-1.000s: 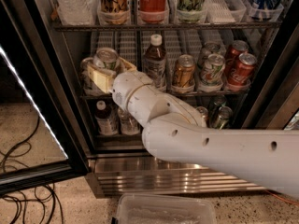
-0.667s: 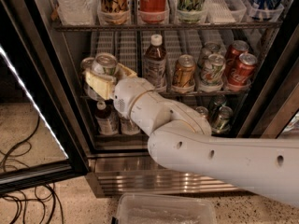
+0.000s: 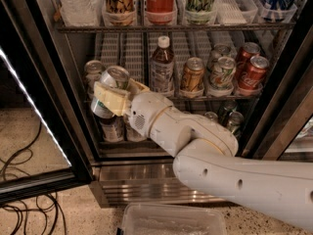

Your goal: Pick 7up can from middle shelf of fridge

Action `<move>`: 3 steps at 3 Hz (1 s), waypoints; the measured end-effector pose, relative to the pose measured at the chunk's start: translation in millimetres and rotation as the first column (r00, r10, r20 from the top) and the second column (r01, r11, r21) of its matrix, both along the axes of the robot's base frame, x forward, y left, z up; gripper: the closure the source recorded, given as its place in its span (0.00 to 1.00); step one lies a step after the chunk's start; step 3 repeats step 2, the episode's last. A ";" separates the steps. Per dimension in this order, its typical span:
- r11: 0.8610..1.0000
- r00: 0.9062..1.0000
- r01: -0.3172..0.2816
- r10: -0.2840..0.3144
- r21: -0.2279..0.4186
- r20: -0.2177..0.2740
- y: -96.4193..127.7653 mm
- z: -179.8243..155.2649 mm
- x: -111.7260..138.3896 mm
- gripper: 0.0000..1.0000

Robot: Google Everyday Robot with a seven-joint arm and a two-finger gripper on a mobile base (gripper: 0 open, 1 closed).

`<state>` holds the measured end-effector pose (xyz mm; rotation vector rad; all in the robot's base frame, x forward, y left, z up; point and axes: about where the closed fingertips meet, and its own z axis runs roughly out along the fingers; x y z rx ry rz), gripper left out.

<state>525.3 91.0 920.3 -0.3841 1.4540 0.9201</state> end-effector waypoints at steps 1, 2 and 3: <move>0.996 0.995 -0.078 0.080 0.037 -0.065 -2.4 0.7 -18.3 1.00; 0.996 0.995 -0.077 0.079 0.036 -0.064 -2.4 0.8 -18.2 1.00; 0.996 0.995 -0.077 0.079 0.036 -0.064 -2.4 0.8 -18.2 1.00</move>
Offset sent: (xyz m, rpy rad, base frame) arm -0.0130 -0.0053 0.0000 0.0108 0.0322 0.0495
